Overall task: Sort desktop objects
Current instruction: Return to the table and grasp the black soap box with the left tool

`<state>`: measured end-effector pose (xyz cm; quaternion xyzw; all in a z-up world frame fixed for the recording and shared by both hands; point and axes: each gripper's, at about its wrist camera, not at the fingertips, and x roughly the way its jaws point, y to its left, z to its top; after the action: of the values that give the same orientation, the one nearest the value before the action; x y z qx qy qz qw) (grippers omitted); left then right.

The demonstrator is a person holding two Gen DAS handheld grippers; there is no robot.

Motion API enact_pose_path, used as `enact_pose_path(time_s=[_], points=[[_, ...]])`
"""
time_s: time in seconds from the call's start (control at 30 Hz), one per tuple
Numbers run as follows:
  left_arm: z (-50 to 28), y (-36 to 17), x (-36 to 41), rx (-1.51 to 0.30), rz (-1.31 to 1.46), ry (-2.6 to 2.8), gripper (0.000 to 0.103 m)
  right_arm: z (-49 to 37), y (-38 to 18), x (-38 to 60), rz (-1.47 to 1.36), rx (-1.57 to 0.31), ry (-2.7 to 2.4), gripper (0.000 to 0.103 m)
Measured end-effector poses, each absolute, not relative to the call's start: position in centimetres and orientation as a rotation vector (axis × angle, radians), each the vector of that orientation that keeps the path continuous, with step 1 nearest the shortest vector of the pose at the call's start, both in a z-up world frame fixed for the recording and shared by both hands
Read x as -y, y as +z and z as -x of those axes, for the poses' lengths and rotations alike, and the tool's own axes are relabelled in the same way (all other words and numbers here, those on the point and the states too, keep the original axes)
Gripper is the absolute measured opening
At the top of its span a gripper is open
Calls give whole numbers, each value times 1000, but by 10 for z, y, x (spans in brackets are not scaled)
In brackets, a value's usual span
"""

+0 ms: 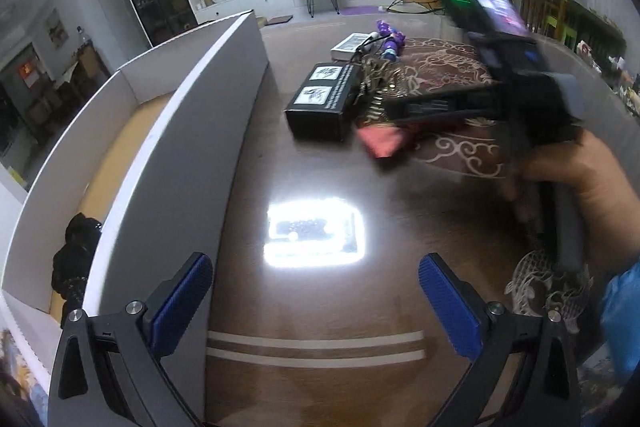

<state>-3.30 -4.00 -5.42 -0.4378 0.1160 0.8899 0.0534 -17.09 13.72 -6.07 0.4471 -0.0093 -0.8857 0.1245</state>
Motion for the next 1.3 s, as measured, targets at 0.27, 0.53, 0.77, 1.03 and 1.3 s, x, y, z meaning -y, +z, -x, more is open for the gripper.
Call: enact_pose_path(time_s=[0.27,0.53,0.77,1.03,1.3], points=[[64,-81,14,-315,1383,2635,103,129,-67,-205,-1339,-138,-2595,100],[108,-90,18,-287,1409,2691,103,99,-65,-260,-1302,20,-2619,100],[183,-88,11,-327,1418,2692,103,101,-64,-268,-1311,77,-2659,101],[229,-95,-2,-301,1406,2620,70,100,-67,-265,-1328,35,-2670,101],[177,-90,-1,-192,1420,2654,59,100,-68,-263,-1332,29,-2674,101]])
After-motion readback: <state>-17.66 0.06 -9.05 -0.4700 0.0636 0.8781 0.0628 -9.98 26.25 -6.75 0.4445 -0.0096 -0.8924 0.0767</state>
